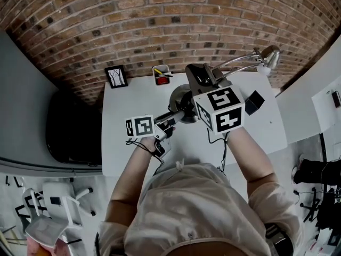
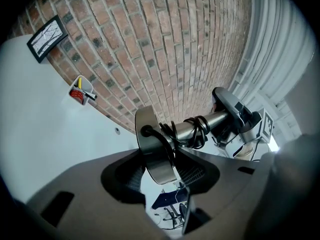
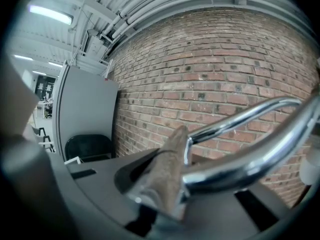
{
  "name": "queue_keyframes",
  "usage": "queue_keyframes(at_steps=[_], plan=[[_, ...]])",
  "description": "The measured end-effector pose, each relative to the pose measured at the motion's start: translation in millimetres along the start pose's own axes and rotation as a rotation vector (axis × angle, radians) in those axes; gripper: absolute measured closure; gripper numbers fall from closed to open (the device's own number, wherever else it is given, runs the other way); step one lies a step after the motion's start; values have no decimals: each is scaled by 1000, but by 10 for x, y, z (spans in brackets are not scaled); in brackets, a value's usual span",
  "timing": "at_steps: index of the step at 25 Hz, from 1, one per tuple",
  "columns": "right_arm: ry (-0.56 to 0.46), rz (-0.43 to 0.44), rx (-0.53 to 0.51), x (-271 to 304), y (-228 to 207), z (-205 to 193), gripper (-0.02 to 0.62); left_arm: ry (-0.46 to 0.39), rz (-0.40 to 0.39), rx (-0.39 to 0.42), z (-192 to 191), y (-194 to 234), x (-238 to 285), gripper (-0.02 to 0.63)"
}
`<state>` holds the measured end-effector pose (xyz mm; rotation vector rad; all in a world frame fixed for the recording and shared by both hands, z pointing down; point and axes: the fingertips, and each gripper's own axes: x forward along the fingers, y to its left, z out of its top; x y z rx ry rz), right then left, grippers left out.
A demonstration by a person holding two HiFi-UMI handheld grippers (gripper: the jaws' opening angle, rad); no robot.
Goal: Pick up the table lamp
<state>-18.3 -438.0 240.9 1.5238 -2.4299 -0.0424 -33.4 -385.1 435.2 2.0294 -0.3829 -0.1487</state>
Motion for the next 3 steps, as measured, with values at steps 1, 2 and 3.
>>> queue_keyframes(at_steps=[1, 2, 3], plan=[[1, 0, 3, 8, 1, -10, 569, 0, 0, 0, 0, 10, -6, 416], [3, 0, 7, 15, 1, -20, 569, 1, 1, -1, -1, 20, -11, 417], [5, 0, 11, 22, 0, -31, 569, 1, 1, -2, -3, 30, -16, 416]])
